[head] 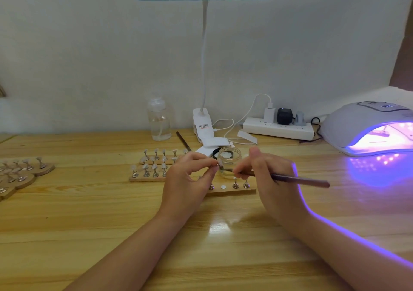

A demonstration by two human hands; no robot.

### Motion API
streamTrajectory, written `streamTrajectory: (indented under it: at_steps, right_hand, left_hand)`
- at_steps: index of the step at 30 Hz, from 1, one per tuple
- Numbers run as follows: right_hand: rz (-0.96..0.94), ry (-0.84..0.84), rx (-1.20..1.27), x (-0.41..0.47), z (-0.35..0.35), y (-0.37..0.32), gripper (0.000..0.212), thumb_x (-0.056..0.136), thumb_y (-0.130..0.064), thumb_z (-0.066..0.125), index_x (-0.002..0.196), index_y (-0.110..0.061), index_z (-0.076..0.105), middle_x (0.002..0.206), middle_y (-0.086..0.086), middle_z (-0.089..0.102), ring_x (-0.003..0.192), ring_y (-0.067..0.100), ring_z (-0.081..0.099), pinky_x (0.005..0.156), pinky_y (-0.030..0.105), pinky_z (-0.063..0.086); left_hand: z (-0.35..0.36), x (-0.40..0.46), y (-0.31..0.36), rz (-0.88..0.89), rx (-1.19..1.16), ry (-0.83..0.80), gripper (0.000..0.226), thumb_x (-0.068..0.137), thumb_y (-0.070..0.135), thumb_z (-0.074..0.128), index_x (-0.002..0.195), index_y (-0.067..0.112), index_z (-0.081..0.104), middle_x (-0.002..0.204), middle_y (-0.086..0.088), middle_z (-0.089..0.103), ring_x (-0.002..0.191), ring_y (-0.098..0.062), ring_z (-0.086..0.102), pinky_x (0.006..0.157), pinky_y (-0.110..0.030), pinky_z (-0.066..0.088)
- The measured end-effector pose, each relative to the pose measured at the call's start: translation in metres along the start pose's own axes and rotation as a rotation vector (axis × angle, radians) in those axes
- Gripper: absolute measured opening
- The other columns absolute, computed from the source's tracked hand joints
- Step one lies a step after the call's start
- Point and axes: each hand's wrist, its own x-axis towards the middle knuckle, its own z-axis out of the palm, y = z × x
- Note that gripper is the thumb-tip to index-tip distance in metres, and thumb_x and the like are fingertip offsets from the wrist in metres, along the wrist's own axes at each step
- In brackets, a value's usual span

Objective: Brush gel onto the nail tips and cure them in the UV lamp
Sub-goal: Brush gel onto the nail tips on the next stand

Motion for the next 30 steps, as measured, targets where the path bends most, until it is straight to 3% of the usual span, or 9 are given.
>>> streamTrajectory:
  at_steps: [6, 9, 13, 18, 21, 26, 30]
  right_hand:
    - [-0.058, 0.003, -0.066, 0.0009, 0.0001, 0.0002, 0.04, 0.089, -0.041, 0.036, 0.071, -0.023, 0.068, 0.07, -0.008, 0.068, 0.069, 0.008, 0.065, 0.067, 0.034, 0.054]
    - [0.008, 0.015, 0.03, 0.0001, 0.0008, -0.0016, 0.043, 0.086, -0.046, 0.037, 0.06, -0.027, 0.066, 0.059, -0.003, 0.067, 0.057, 0.008, 0.063, 0.059, 0.026, 0.052]
    - [-0.037, 0.023, -0.033, 0.0009, 0.0015, -0.0006, 0.039, 0.09, -0.039, 0.038, 0.069, -0.024, 0.067, 0.065, -0.01, 0.067, 0.066, 0.006, 0.064, 0.066, 0.025, 0.053]
    - [0.029, 0.044, 0.096, -0.0005, 0.0022, -0.0017, 0.044, 0.086, -0.042, 0.039, 0.059, -0.021, 0.066, 0.057, -0.007, 0.065, 0.057, 0.006, 0.062, 0.06, 0.019, 0.049]
    - [-0.022, 0.04, 0.022, 0.001, 0.0021, -0.0025, 0.04, 0.089, -0.039, 0.039, 0.068, -0.021, 0.068, 0.064, -0.011, 0.066, 0.066, 0.004, 0.064, 0.065, 0.017, 0.05]
    - [0.063, 0.052, 0.142, -0.001, 0.003, -0.0029, 0.039, 0.087, -0.037, 0.047, 0.059, -0.019, 0.067, 0.054, -0.002, 0.065, 0.052, 0.009, 0.061, 0.055, 0.019, 0.049]
    - [-0.01, 0.053, 0.055, 0.0004, 0.0028, -0.0029, 0.035, 0.09, -0.037, 0.043, 0.068, -0.025, 0.067, 0.062, -0.007, 0.067, 0.064, 0.006, 0.064, 0.063, 0.018, 0.05]
  left_hand:
    - [-0.0005, -0.0009, -0.0008, 0.003, -0.01, 0.008, 0.02, 0.074, 0.005, 0.071, 0.083, 0.023, 0.072, 0.081, 0.007, 0.065, 0.077, 0.004, 0.052, 0.071, -0.01, 0.038]
    - [-0.0002, -0.0005, -0.0005, 0.007, -0.009, 0.004, 0.019, 0.074, 0.005, 0.071, 0.082, 0.022, 0.072, 0.081, 0.009, 0.066, 0.078, 0.001, 0.054, 0.072, -0.011, 0.039]
    - [0.0005, 0.0006, -0.0008, 0.019, 0.001, -0.002, 0.016, 0.075, 0.004, 0.071, 0.082, 0.018, 0.074, 0.081, 0.008, 0.067, 0.077, -0.001, 0.054, 0.073, -0.013, 0.038]
    - [0.0006, 0.0004, -0.0011, 0.051, 0.007, -0.001, 0.017, 0.074, 0.002, 0.071, 0.081, 0.017, 0.073, 0.079, 0.014, 0.064, 0.074, 0.009, 0.051, 0.069, -0.004, 0.034]
    - [0.0011, 0.001, -0.0027, 0.061, 0.003, 0.006, 0.017, 0.073, 0.001, 0.071, 0.08, 0.016, 0.073, 0.078, 0.014, 0.065, 0.073, 0.011, 0.051, 0.068, -0.002, 0.033]
    - [0.0013, 0.0009, -0.0024, 0.062, -0.02, 0.02, 0.028, 0.073, 0.002, 0.071, 0.077, 0.029, 0.068, 0.077, 0.021, 0.063, 0.071, 0.013, 0.051, 0.064, -0.003, 0.036]
    - [0.0007, 0.0006, -0.0027, 0.055, -0.023, 0.027, 0.028, 0.073, 0.004, 0.072, 0.078, 0.031, 0.068, 0.078, 0.023, 0.063, 0.074, 0.012, 0.053, 0.067, -0.003, 0.035]
